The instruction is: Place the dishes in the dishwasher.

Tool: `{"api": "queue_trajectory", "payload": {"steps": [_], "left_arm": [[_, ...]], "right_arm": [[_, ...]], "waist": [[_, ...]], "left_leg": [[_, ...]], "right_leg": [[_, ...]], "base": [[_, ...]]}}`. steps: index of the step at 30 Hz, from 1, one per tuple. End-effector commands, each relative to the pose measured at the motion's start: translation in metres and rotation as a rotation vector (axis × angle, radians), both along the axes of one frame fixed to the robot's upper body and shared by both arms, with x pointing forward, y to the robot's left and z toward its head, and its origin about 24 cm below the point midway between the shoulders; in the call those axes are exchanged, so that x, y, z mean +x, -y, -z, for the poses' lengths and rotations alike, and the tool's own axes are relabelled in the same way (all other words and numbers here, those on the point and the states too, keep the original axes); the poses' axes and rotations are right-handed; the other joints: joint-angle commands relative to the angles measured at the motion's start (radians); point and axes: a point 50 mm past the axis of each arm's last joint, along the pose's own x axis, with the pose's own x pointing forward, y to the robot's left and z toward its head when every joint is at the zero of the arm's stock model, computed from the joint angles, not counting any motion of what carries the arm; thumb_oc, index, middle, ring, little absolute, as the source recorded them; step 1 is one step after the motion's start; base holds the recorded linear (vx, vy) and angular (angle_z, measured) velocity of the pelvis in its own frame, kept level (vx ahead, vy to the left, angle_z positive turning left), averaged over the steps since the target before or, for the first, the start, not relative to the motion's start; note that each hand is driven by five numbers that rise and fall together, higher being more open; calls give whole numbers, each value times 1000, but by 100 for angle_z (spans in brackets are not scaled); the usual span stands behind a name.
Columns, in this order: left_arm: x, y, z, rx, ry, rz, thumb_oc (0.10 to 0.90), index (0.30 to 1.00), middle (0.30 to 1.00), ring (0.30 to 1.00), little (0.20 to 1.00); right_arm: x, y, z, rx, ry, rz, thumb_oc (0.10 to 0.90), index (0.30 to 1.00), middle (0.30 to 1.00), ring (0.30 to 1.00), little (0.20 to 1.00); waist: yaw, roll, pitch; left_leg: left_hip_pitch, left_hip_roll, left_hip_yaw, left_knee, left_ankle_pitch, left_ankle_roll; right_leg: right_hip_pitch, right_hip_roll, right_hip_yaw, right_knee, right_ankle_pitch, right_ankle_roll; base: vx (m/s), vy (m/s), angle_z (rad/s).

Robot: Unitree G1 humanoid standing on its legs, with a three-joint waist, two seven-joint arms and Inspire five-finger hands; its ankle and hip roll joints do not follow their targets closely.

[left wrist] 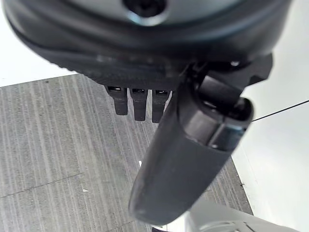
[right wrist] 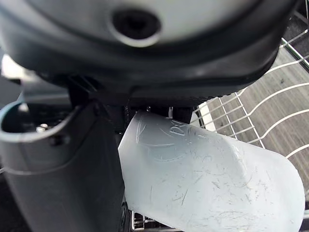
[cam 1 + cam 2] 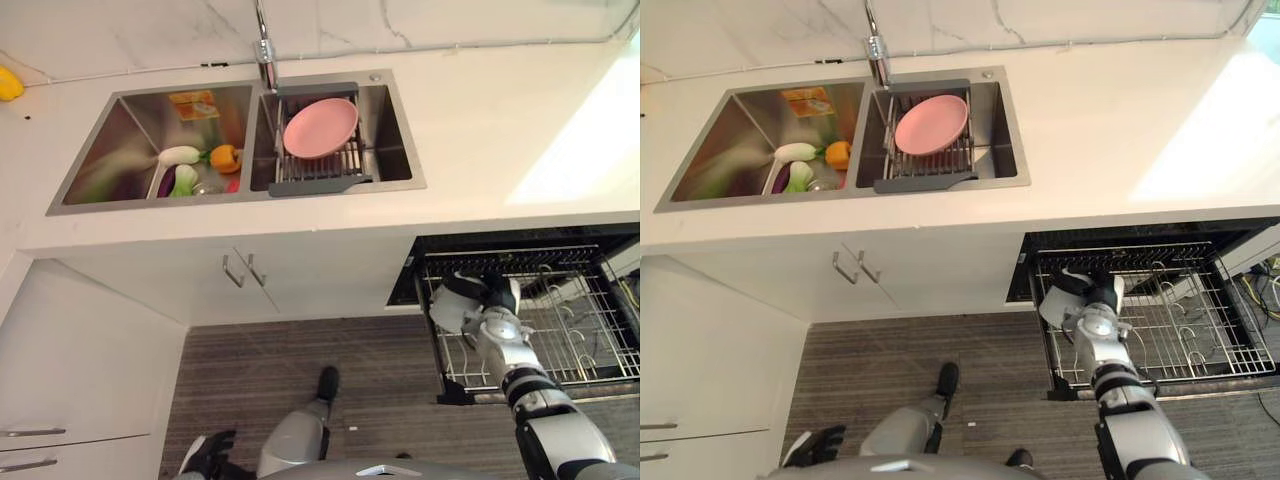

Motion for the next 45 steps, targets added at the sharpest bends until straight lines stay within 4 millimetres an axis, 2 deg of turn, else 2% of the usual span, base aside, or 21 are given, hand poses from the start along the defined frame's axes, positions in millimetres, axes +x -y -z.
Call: {"api": "queue_trajectory", "payload": {"steps": [1, 4, 7, 8, 9, 10, 12, 18, 20, 21, 24, 26, 27, 28, 32, 33, 35, 37, 40, 43, 45], "left_arm": [[27, 3, -3, 41, 96, 2, 800, 900, 900, 900, 900], [19, 4, 1, 44, 66, -9, 800, 900, 900, 900, 900], [18, 3, 3, 47, 55, -11, 800, 900, 900, 900, 900], [19, 1, 2, 42, 50, -2, 800, 900, 900, 900, 900], [20, 2, 2, 41, 52, 0, 800, 900, 900, 900, 900], [20, 0, 2, 38, 49, 14, 800, 900, 900, 900, 900], [24, 0, 2, 37, 36, 66, 800, 900, 900, 900, 900], [25, 5, 7, 50, -17, 64, 800, 900, 900, 900, 900], [13, 11, 14, 22, -82, -34, 800, 900, 900, 900, 900], [13, 11, 14, 23, -82, -34, 800, 900, 900, 900, 900], [4, 14, 18, 4, -120, -92, 800, 900, 900, 900, 900], [-4, 15, 20, 7, -151, -118, 800, 900, 900, 900, 900], [-8, 16, 21, 4, -167, -155, 800, 900, 900, 900, 900], [-9, 16, 21, 4, -167, -154, 800, 900, 900, 900, 900], [-15, 18, 22, -21, -171, -243, 800, 900, 900, 900, 900], [-13, 17, 22, -26, -160, -261, 800, 900, 900, 900, 900], [-7, 16, 21, -24, -140, -275, 800, 900, 900, 900, 900], [8, 11, 17, 1, -81, -260, 800, 900, 900, 900, 900], [9, 11, 17, 29, -85, -215, 800, 900, 900, 900, 900], [13, 7, 15, 87, -85, -125, 800, 900, 900, 900, 900], [17, 10, 14, 84, -76, -93, 800, 900, 900, 900, 900]], "right_arm": [[21, 32, -46, -298, 49, -75, 400, 300, 300, 300, 300], [16, 44, -44, -431, -50, -129, 400, 300, 300, 300, 300], [-1, 59, -28, -543, -241, -208, 400, 300, 300, 300, 300], [-9, 64, -18, -577, -353, -286, 557, 535, 535, 535, 535], [-9, 65, -19, -577, -352, -284, 706, 759, 759, 759, 759], [-12, 64, -13, -588, -408, -343, 800, 900, 900, 900, 900], [-19, 63, -3, -572, -507, -422, 800, 900, 900, 900, 900], [-13, 52, 1, -423, -440, -334, 800, 900, 900, 900, 900], [1, 27, 1, -263, -285, -262, 800, 900, 900, 900, 900], [1, 27, 1, -263, -285, -262, 800, 900, 900, 900, 900], [15, -2, -12, -185, -90, -289, 800, 900, 900, 900, 900], [17, -16, -29, -120, 96, -295, 800, 900, 900, 900, 900], [4, -23, -37, -76, 213, -307, 800, 900, 900, 900, 900], [3, -23, -37, -76, 212, -306, 800, 900, 900, 900, 900], [-33, -27, -50, -7, 377, -317, 800, 900, 900, 900, 900], [-44, -27, -59, 1, 442, -312, 800, 900, 900, 900, 900], [-50, -22, -64, -3, 474, -276, 800, 900, 900, 900, 900], [-56, -18, -71, -47, 499, -242, 800, 900, 900, 900, 900], [-56, -14, -73, -74, 497, -232, 800, 900, 900, 900, 900], [-56, -5, -79, -145, 492, -208, 800, 900, 900, 900, 900], [-52, -6, -81, -144, 492, -221, 800, 900, 900, 900, 900]], "waist": [[-1, 14, -29], [-6, 14, -30], [-11, 8, -37], [-10, 4, -40], [-11, 7, -37], [-10, 1, -43], [-10, -4, -51], [-25, -4, -53], [-46, -7, -59], [-45, -7, -58], [-72, -11, -65], [-94, -10, -68], [-110, -10, -72], [-111, -10, -76], [-143, -9, -78], [-157, -9, -63], [-172, -16, -52], [-191, -14, -30], [-200, -11, -28], [-250, 1, -27], [-260, 17, -26]], "left_leg": [[122, 79, -22, 11, -157, -48], [125, 80, -20, 11, -159, -49], [130, 81, -17, 11, -160, -49], [135, 82, -15, 11, -163, -51], [124, 75, -16, 11, -141, -42], [138, 83, -17, 11, -164, -52], [144, 84, -20, 11, -164, -54], [151, 82, -7, 11, -149, -41], [180, 93, 15, 11, -160, -36], [182, 93, 16, 11, -161, -36], [210, 110, 45, 11, -171, -37], [225, 119, 62, 11, -173, -37], [237, 129, 72, 11, -176, -39], [232, 127, 70, 11, -173, -37], [246, 148, 81, 11, -170, -45], [238, 161, 91, 26, -157, -61], [194, 165, 110, 57, -134, -73], [143, 179, 190, 110, -121, -65], [123, 178, 199, 139, -124, -66], [164, 267, 324, 149, -138, -82], [195, 301, 324, 134, -119, -84]], "right_leg": [[-34, -44, 16, 22, -63, 22], [-28, -46, 12, 21, -63, 24], [-23, -47, 9, 21, -63, 25], [-15, -46, 7, 20, -66, 24], [-25, -54, -8, 22, -42, 23], [-12, -46, 4, 20, -67, 24], [-4, -46, 0, 19, -70, 23], [-11, -53, 5, 23, -48, 21], [-3, -46, 35, 25, -54, 17], [-2, -46, 36, 25, -54, 17], [4, -37, 68, 28, -62, 10], [3, -31, 87, 31, -69, 5], [5, -24, 99, 33, -75, 1], [1, -26, 97, 32, -72, 2], [2, -8, 116, 39, -88, -8], [-1, 2, 121, 45, -100, -17], [-9, -4, 110, 44, -98, -18], [-9, -19, 96, 35, -90, -16], [-7, -26, 92, 30, -85, -13], [-17, -75, 92, 33, -70, 13], [-42, -95, 105, 47, -39, 28]], "base": [[0, 0, 0], [0, 0, 0], [0, 0, 0], [-56, 37, 2], [18, -30, 4], [12, -20, 7], [45, -50, 2], [-42, 23, -1], [14, -19, -13], [17, -25, -24], [8, -20, -28], [-3, -26, -35], [7, -37, -30], [14, -45, -24], [0, -82, -16], [-31, -90, -9], [-103, -71, -10], [-114, -39, 12], [-38, 53, 33], [-14, 253, 3], [-44, 356, 12]]}}
